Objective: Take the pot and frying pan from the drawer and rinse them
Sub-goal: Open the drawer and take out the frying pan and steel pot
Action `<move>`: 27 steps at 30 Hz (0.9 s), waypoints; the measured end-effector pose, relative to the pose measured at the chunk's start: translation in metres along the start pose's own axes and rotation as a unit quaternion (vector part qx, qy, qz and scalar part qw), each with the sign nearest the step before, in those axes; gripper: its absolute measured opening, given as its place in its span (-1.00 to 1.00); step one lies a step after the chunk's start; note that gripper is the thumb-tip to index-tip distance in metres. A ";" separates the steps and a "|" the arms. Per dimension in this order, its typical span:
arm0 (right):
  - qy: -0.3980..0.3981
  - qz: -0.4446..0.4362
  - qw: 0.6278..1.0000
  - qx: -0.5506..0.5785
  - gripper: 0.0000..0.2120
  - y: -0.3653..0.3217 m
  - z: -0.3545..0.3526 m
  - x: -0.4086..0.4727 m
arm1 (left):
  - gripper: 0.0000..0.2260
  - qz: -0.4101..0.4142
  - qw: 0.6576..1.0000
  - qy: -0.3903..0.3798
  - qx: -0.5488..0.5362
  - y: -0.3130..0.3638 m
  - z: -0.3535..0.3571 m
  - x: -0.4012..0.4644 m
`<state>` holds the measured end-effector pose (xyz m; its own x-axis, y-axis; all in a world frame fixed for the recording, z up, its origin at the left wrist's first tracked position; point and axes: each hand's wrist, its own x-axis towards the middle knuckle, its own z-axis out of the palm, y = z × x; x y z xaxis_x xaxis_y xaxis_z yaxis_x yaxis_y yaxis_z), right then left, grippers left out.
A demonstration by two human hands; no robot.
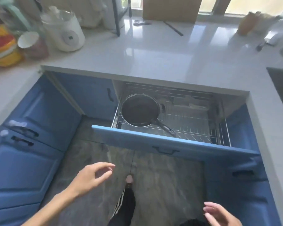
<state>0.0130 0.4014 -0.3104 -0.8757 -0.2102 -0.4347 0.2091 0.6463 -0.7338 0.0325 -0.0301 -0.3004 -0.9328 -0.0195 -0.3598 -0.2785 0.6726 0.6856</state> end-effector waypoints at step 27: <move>-0.086 0.020 0.988 -0.125 -0.60 -0.040 0.108 0.457 | -0.66 -0.092 0.986 -0.057 0.130 -0.101 0.025 0.529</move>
<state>-0.3485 0.1997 -0.5362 -0.7774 -0.2888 -0.5588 0.1095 0.8127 -0.5723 -0.4268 -0.0902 -0.5759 -0.8358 -0.0859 -0.5422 -0.3593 0.8324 0.4220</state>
